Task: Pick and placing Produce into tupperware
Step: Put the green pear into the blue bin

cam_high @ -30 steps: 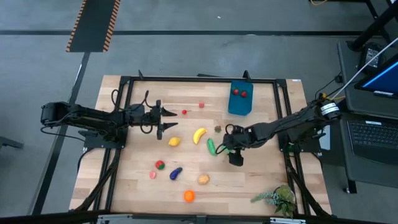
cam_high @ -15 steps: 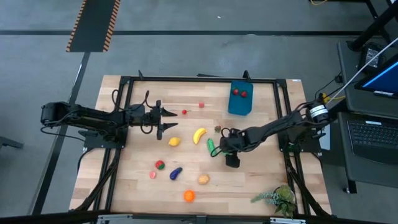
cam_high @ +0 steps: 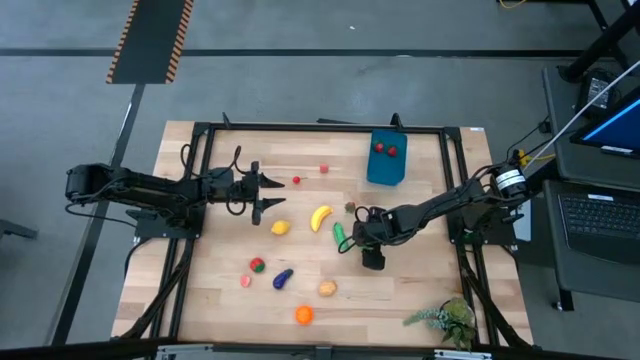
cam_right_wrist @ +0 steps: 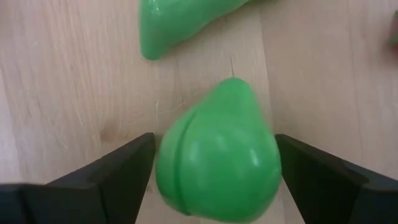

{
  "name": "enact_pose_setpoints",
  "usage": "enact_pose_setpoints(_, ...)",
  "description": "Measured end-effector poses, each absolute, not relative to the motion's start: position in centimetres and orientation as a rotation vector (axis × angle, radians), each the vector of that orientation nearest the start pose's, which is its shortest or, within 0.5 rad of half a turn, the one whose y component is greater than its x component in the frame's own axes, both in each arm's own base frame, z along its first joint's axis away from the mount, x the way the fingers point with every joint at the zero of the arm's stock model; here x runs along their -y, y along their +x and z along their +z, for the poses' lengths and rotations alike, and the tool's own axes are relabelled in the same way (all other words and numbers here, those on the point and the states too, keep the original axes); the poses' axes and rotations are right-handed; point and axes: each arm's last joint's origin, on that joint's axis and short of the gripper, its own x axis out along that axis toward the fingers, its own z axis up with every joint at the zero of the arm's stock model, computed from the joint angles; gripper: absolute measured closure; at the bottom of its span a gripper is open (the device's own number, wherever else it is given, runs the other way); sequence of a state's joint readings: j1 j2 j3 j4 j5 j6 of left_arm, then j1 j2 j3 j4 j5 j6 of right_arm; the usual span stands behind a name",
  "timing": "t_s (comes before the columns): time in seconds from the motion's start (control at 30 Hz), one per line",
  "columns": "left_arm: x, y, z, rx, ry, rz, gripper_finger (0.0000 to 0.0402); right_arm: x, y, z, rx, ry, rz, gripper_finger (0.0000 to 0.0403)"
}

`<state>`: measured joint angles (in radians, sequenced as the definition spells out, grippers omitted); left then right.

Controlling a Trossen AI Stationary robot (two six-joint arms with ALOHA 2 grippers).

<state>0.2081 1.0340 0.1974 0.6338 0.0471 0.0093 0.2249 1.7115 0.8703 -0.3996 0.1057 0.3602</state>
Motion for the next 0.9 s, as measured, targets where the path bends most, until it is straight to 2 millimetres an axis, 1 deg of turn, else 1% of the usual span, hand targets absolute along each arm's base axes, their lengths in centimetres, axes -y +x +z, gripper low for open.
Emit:
enact_pose_setpoints(0.4, -3.75, 18.44, 16.85, -0.210, -0.018, 0.159, 0.0205, -6.21, 29.02, 13.08, -1.215, 0.107, -0.123, 0.0072)
enact_pose_setpoints(0.63, -3.75, 18.43, 16.78, -0.217, -0.019, 0.159, 0.0205, -6.07, 29.48, 13.16, -1.162, 0.101, -0.149, 0.0074)
enact_pose_setpoints(0.73, -3.75, 18.43, 16.77, -0.218, -0.019, 0.159, 0.0205, -5.98, 29.45, 13.14, -1.166, 0.100, -0.153, 0.0087)
enact_pose_setpoints(0.9, -3.74, 18.42, 16.71, -0.224, -0.020, 0.159, 0.0205, -5.74, 29.21, 13.06, -1.202, 0.113, -0.154, 0.0125)
